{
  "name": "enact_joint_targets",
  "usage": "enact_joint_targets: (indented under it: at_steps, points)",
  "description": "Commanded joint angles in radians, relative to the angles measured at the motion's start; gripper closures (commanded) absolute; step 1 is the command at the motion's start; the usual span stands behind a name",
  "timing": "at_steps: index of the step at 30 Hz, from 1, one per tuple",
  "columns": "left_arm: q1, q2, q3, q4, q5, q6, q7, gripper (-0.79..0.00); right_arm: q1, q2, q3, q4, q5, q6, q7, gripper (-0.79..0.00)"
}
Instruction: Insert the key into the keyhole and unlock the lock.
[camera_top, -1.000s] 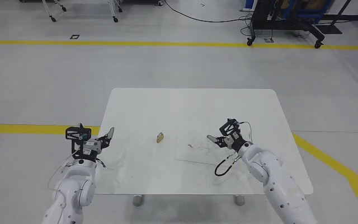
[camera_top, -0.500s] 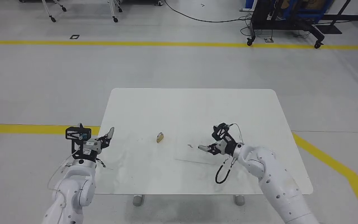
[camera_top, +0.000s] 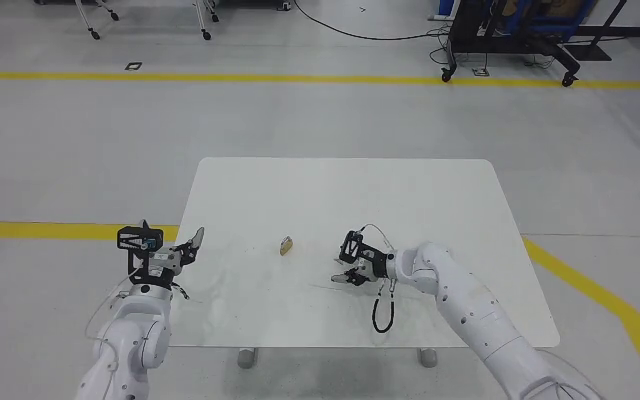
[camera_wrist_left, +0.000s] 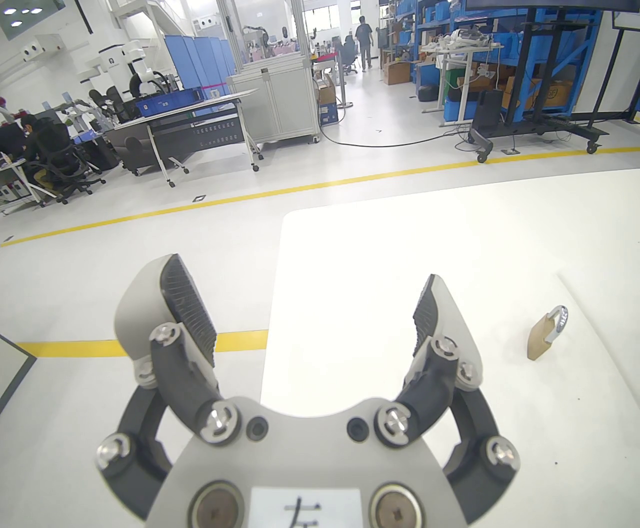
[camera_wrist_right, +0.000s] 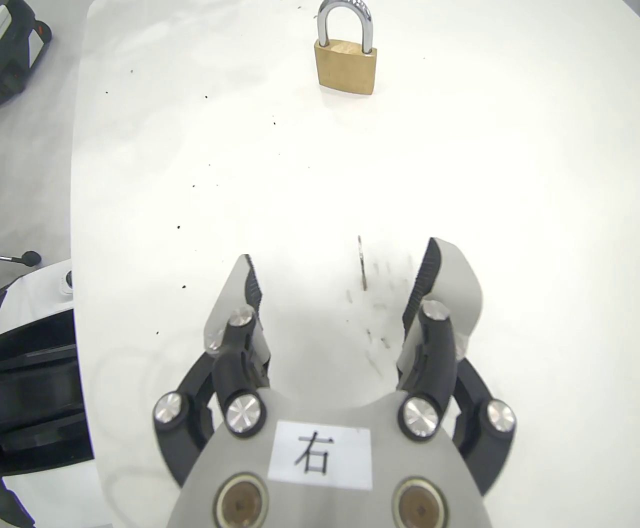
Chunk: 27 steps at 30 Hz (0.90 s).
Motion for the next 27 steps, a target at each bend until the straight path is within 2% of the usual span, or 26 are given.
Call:
enact_joint_targets:
  at_steps: [1,3,4,10,20,24,27]
  points:
    - [0.0,0.0,0.0,0.0,0.0,0.0,0.0,-0.785,0.006,-0.001,-0.007,0.001,-0.015,0.011,-0.003,-0.132]
    - [0.0,0.0,0.0,0.0,0.0,0.0,0.0,-0.785,0.009,-0.001,-0.011,0.002,-0.024,0.022,-0.004,-0.015]
    - [0.0,0.0,0.0,0.0,0.0,0.0,0.0,-0.785,0.011,-0.001,-0.012,0.001,-0.028,0.027,-0.003,-0.009]
    - [0.0,0.0,0.0,0.0,0.0,0.0,0.0,-0.785,0.017,-0.001,-0.023,-0.006,-0.042,0.044,0.006,0.0]
    - [0.0,0.0,0.0,0.0,0.0,0.0,0.0,-0.785,-0.015,0.018,0.024,-0.053,-0.078,0.075,-0.064,0.0]
    - [0.0,0.0,0.0,0.0,0.0,0.0,0.0,-0.785,-0.026,0.024,0.038,-0.063,-0.072,0.071,-0.069,0.0]
    - [0.0,0.0,0.0,0.0,0.0,0.0,0.0,-0.785,-0.031,0.025,0.046,-0.055,-0.019,0.023,-0.089,0.0]
